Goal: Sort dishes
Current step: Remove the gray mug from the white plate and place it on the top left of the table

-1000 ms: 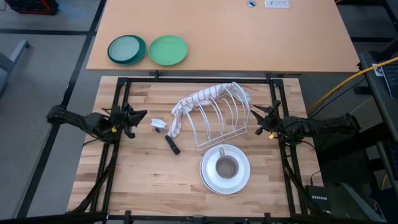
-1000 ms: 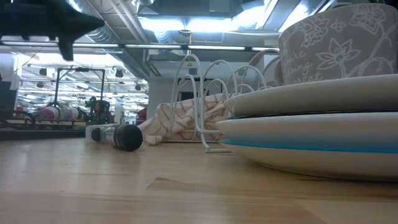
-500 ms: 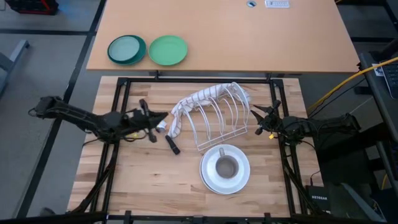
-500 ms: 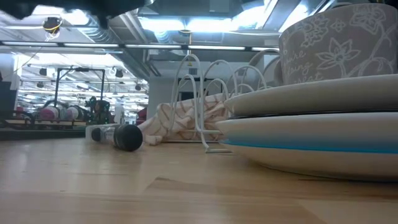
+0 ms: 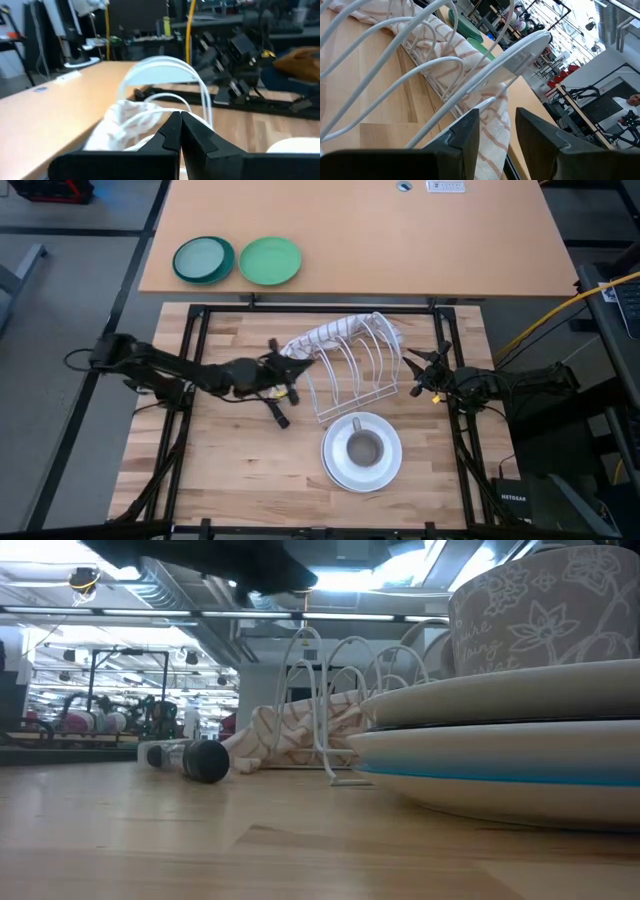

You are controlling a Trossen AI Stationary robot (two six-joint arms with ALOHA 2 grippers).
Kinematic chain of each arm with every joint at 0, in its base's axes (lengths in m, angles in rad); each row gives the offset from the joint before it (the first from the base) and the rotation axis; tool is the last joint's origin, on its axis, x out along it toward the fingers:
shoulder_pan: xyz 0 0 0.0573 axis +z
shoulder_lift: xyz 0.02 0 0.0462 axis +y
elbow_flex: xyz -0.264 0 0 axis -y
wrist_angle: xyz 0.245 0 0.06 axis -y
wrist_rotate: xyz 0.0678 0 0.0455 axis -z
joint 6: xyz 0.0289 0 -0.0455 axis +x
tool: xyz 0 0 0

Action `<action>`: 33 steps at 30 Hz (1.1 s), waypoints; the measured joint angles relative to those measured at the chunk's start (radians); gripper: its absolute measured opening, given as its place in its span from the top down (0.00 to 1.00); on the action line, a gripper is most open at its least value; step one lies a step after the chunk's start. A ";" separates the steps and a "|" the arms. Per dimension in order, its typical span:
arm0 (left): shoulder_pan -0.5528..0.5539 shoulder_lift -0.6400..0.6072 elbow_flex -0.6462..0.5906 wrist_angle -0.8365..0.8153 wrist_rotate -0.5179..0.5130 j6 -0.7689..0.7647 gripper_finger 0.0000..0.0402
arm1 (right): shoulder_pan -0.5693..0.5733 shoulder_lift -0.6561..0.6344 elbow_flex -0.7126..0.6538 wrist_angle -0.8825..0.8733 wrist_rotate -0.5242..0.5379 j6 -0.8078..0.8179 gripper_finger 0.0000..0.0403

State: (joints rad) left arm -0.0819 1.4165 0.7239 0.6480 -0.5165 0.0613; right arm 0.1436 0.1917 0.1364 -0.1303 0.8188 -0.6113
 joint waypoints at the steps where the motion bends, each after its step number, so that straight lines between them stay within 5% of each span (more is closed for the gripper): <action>1: 0.003 0.038 0.025 0.000 0.007 -0.003 1.00 | 0.000 0.000 0.000 0.000 0.000 0.000 0.67; 10: 0.013 0.295 0.271 -0.020 0.020 0.021 0.84 | 0.000 0.000 0.000 0.000 0.000 0.000 0.67; 18: -0.011 0.371 0.350 -0.072 0.096 0.048 0.65 | 0.000 0.000 0.000 0.000 0.000 0.000 0.67; 33: -0.118 0.426 0.350 -0.189 0.116 0.039 0.62 | 0.000 0.000 0.000 0.001 0.000 0.000 0.67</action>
State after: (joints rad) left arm -0.2002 1.8420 1.0739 0.4588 -0.4003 0.0998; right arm 0.1436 0.1918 0.1364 -0.1292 0.8185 -0.6109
